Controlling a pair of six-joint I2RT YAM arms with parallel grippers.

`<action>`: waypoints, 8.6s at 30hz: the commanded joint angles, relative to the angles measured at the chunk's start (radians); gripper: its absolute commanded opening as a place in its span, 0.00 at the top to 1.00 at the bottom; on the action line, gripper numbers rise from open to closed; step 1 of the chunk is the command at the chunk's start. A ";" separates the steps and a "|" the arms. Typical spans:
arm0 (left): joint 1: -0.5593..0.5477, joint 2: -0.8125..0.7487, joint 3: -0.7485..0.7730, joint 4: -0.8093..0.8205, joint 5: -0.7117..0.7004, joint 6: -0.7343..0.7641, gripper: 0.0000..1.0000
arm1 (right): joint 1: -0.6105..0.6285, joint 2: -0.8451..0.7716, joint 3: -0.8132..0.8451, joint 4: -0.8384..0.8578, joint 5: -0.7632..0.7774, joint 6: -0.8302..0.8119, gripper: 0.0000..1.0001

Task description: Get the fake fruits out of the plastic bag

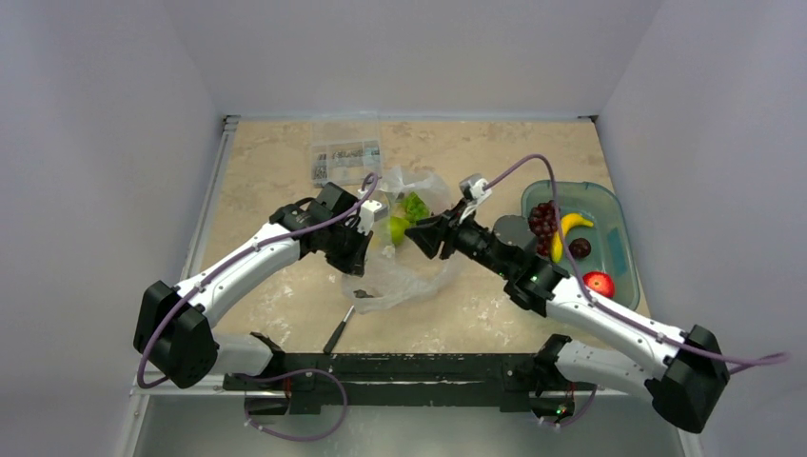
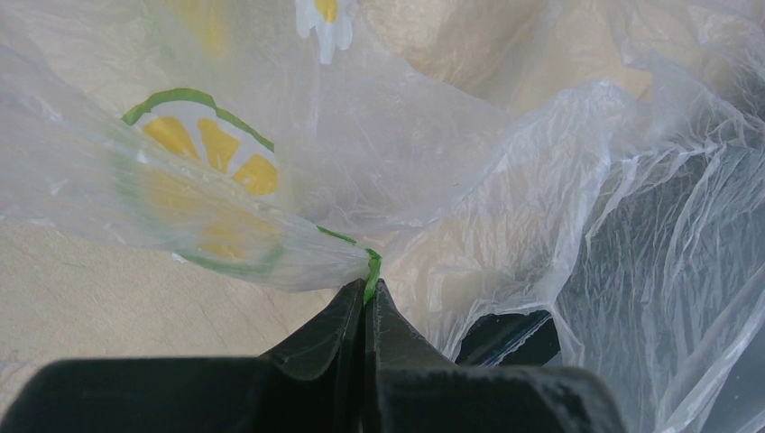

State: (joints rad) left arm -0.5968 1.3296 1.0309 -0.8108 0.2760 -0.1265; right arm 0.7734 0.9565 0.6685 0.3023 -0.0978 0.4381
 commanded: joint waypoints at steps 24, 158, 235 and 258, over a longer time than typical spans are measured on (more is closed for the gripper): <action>-0.004 0.007 0.037 0.002 -0.024 0.017 1.00 | 0.073 0.746 0.268 0.166 0.496 0.090 0.63; -0.012 -0.082 0.026 0.029 -0.148 0.001 1.00 | 0.040 0.409 0.186 0.022 0.190 0.203 1.00; -0.011 -0.049 0.034 0.019 -0.206 -0.053 1.00 | -0.538 0.251 0.338 -0.651 0.846 0.063 1.00; -0.011 -0.056 0.032 0.016 -0.199 -0.053 1.00 | -0.798 0.229 0.024 -0.562 0.639 0.314 0.40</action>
State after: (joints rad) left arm -0.6044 1.2915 1.0367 -0.8021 0.0666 -0.1902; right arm -0.0181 1.2144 0.6949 -0.3275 0.5781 0.7521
